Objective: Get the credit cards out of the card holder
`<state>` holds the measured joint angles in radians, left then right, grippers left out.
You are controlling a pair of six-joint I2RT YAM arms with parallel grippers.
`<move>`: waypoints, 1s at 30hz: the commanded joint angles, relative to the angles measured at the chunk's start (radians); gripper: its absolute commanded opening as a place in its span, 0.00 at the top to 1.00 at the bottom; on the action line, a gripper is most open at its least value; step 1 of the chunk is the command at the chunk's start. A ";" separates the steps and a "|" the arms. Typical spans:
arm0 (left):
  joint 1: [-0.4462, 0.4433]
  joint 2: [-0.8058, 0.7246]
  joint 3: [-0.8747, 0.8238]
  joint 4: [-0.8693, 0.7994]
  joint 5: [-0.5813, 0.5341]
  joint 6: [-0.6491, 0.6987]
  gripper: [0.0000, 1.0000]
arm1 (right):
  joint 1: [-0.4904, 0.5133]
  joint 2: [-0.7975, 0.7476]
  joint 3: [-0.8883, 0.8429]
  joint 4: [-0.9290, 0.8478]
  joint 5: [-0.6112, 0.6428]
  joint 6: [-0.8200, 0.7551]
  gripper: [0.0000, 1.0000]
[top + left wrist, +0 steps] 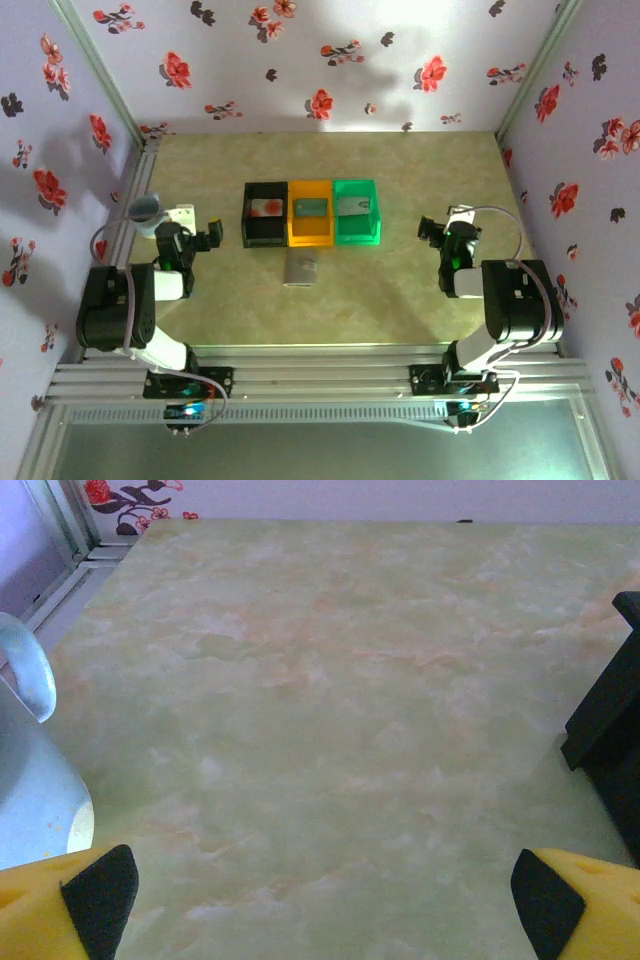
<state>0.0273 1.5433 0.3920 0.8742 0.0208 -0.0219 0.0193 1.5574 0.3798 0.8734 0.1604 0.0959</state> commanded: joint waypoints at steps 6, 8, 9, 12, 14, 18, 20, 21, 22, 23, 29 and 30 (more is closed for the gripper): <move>0.005 -0.006 0.002 0.000 0.013 0.022 0.00 | -0.005 0.000 0.017 -0.004 -0.014 -0.015 0.01; 0.005 -0.005 0.002 0.000 0.013 0.022 0.00 | -0.005 0.001 0.017 -0.004 -0.015 -0.015 0.01; 0.005 -0.006 0.002 0.000 0.013 0.021 0.00 | -0.005 0.000 0.017 -0.004 -0.015 -0.015 0.01; 0.005 -0.006 0.002 0.000 0.013 0.021 0.00 | -0.006 0.000 0.017 -0.004 -0.014 -0.015 0.01; 0.005 -0.005 0.002 0.000 0.013 0.021 0.00 | -0.005 0.000 0.016 -0.004 -0.015 -0.015 0.01; 0.005 -0.006 0.002 0.000 0.013 0.020 0.00 | -0.005 0.001 0.017 -0.004 -0.015 -0.015 0.01; 0.005 -0.006 0.001 0.000 0.013 0.020 0.00 | -0.005 0.000 0.016 -0.004 -0.015 -0.015 0.01; 0.006 -0.006 0.002 0.000 0.013 0.021 0.00 | -0.005 0.001 0.016 -0.004 -0.015 -0.015 0.01; 0.005 -0.006 0.002 0.000 0.013 0.022 0.00 | -0.005 0.000 0.017 -0.004 -0.014 -0.014 0.01; 0.005 -0.006 0.002 0.000 0.013 0.021 0.00 | -0.005 0.000 0.017 -0.004 -0.013 -0.015 0.01; 0.005 -0.006 0.002 0.000 0.013 0.022 0.00 | -0.001 -0.152 0.068 -0.229 0.167 0.040 0.01; 0.006 -0.006 0.002 0.000 0.013 0.020 0.00 | 0.002 -0.212 0.106 -0.333 0.168 0.045 0.01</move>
<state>0.0273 1.5433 0.3920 0.8742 0.0208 -0.0219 0.0193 1.4693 0.4011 0.7280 0.2317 0.1081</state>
